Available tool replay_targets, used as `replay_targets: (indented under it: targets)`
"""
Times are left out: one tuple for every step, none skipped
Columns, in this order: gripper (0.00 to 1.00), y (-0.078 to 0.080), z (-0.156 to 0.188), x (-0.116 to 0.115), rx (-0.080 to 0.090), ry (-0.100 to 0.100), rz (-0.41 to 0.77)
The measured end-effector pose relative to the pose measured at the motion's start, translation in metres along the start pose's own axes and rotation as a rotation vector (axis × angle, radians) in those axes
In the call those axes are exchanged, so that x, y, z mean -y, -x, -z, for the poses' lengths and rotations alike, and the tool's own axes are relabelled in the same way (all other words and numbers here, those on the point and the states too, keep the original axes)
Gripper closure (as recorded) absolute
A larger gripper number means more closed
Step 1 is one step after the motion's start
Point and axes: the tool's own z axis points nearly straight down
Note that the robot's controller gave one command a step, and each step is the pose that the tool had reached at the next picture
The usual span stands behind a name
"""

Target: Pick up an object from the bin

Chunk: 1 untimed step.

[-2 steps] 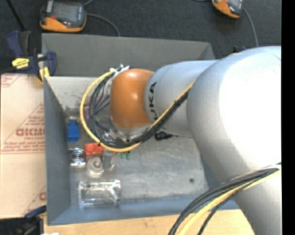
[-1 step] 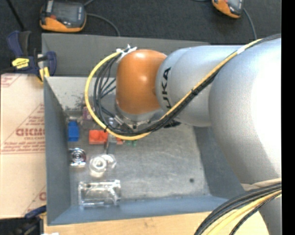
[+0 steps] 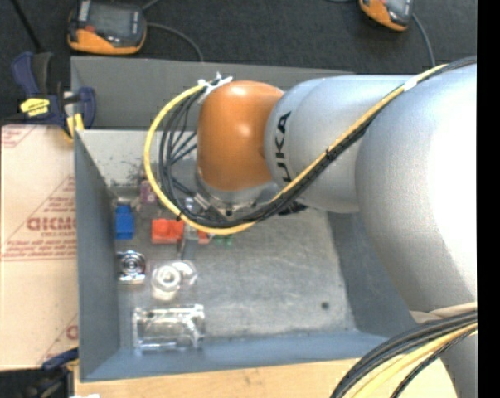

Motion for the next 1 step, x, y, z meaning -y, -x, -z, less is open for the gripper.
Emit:
replay_targets:
  targets:
    - [1.0, 0.002, 0.0365, 0.0001, 0.002, 0.001, -0.002]
